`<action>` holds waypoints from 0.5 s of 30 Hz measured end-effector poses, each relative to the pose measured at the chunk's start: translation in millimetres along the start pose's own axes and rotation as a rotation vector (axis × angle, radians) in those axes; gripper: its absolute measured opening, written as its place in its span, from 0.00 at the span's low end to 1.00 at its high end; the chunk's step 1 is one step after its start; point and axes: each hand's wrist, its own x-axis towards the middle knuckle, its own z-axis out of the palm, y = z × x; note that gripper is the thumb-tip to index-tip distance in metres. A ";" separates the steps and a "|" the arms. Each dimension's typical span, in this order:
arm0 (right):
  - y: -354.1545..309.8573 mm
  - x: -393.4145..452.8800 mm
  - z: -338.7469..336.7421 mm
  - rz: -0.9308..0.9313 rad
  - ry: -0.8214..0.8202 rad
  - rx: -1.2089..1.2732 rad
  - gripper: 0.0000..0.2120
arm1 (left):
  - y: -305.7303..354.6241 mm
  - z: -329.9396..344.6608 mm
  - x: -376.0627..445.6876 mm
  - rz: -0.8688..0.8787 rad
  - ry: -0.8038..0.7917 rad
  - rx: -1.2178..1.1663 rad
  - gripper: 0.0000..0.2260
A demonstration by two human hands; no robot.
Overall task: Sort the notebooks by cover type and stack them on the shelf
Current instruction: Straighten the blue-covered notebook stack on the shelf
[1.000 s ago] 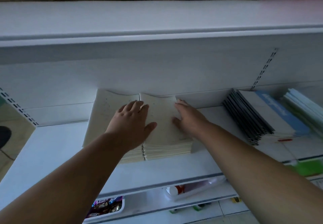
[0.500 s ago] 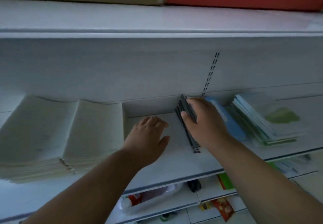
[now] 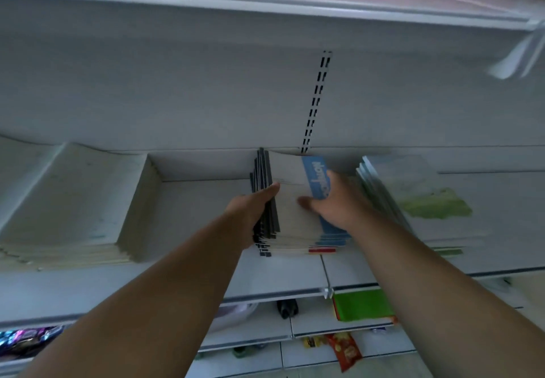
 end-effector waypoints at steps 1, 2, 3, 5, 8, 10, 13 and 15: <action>3.3 2.6 -2.0 0.036 -0.038 0.061 0.43 | 0.6 3.2 3.1 0.000 0.012 -0.003 0.26; 1.5 1.0 -4.4 0.079 -0.079 0.131 0.39 | 0.9 5.6 4.9 0.000 0.028 0.006 0.24; -1.1 -1.7 -6.3 0.100 -0.124 0.208 0.33 | 0.9 7.3 5.8 0.001 0.039 0.013 0.23; -0.1 0.0 -5.8 0.117 -0.176 0.323 0.31 | 2.1 9.4 5.4 0.009 0.028 0.013 0.19; 0.8 3.6 1.2 0.116 -0.188 0.395 0.45 | 5.6 7.8 1.6 -0.010 -0.035 -0.023 0.18; 3.1 6.8 8.6 0.119 -0.188 0.430 0.53 | 6.5 3.8 0.6 -0.028 -0.067 -0.037 0.18; -6.6 -0.8 10.8 0.138 -0.183 0.459 0.48 | 5.2 -2.6 -2.1 -0.037 -0.070 -0.062 0.18; -8.3 -2.1 11.5 0.171 -0.186 0.467 0.36 | 4.0 -4.1 -5.3 -0.032 -0.068 -0.067 0.17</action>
